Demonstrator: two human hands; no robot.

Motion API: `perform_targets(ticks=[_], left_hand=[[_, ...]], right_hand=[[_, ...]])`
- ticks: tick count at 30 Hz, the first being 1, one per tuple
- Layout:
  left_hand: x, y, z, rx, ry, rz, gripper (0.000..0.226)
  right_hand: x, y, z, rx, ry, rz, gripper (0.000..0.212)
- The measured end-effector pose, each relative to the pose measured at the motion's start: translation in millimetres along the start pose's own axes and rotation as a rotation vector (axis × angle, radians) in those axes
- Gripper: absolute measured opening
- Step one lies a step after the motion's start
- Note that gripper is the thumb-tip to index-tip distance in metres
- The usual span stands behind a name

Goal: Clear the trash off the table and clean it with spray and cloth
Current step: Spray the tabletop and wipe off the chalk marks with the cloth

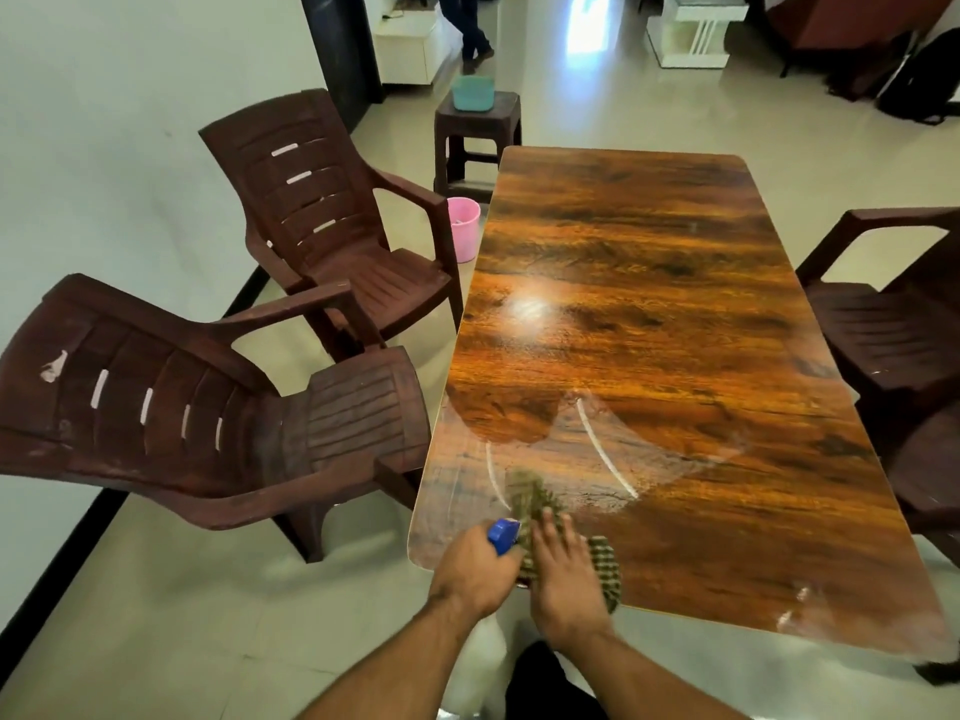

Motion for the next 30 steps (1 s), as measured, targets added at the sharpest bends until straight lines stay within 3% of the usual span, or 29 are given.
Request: perform_targets(ticks=[3, 11, 14, 16, 18, 22, 24, 26, 28, 30], left_hand=[[0, -13, 12, -0.016, 0.011, 0.007, 0.025], [-35, -47, 63, -0.015, 0.012, -0.069, 0.025], [-51, -60, 85, -0.030, 0.019, -0.099, 0.027], [-54, -65, 93, -0.044, 0.015, -0.131, 0.024], [-54, -72, 98, -0.022, 0.034, -0.128, 0.022], [-39, -85, 100, 0.015, 0.027, -0.009, 0.026], [-26, -88, 95, 0.052, 0.032, 0.035, 0.022], [-15, -90, 85, 0.092, 0.044, 0.038, 0.017], [-2, -87, 73, 0.121, 0.076, 0.070, 0.018], [10, -85, 57, 0.142, 0.096, 0.106, 0.018]], right_hand=[[10, -14, 8, 0.128, 0.035, -0.037, 0.080], [80, -51, 189, -0.760, -0.205, 0.086, 0.078], [97, -75, 232, -0.888, -0.278, 0.047, 0.070], [104, -94, 225, -0.822, -0.206, 0.047, 0.069], [108, -117, 198, -0.637, -0.098, 0.068, 0.071], [95, -139, 90, 0.012, 0.052, 0.007, 0.072], [80, -128, 38, 0.369, 0.124, -0.135, 0.071], [70, -120, 20, 0.589, 0.147, -0.236, 0.065], [69, -127, 30, 0.655, 0.159, -0.187, 0.064], [75, -149, 53, 0.448, 0.148, -0.076, 0.068]])
Point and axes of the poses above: each hand's wrist, its own y-axis away from the middle knuckle, its own x-axis out of the back of the hand, z = x × y, the point moved 4 cm from there along -y, towards the middle knuckle, and after that the axes turned 6 degrees about y, right-handed, at the moved point
